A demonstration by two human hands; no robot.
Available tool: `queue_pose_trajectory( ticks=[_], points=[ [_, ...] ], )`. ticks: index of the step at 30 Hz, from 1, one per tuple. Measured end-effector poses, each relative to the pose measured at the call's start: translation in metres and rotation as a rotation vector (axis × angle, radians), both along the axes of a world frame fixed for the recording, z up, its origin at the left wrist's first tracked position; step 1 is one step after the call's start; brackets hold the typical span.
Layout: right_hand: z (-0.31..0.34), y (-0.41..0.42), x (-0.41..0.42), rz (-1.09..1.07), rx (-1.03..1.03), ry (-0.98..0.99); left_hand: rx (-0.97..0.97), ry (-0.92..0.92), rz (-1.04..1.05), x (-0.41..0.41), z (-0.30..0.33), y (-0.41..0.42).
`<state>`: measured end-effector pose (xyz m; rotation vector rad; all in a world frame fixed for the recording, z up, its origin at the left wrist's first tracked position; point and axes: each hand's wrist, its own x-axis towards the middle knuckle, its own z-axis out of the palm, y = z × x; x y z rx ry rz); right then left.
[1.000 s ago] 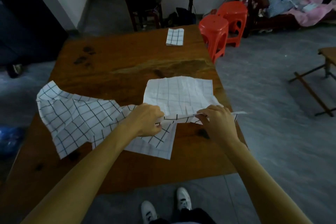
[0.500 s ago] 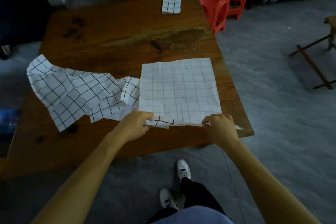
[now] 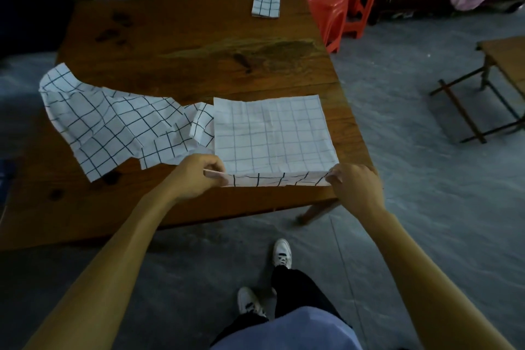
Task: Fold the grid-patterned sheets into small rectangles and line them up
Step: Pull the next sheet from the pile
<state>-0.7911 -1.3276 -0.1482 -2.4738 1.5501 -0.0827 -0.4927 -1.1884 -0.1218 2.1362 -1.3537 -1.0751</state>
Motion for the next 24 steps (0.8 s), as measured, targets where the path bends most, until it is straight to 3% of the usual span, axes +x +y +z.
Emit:
queue_pose_trajectory(
  ticks=[5, 10, 15, 24],
  points=[
    [0.010, -0.037, 0.021, 0.016, -0.056, 0.070, -0.147, -0.059, 0.111, 0.008, 0.001, -0.025],
    [0.005, -0.097, 0.050, 0.039, -0.051, 0.128, -0.174, -0.141, 0.264, 0.030, -0.018, -0.080],
    [-0.011, -0.166, 0.084, 0.127, 0.088, 0.150, -0.111, -0.187, 0.365, 0.050, -0.042, -0.134],
    [-0.057, -0.240, 0.131, 0.274, 0.129, 0.247, -0.021, -0.184, 0.455, 0.075, -0.087, -0.187]
  ],
)
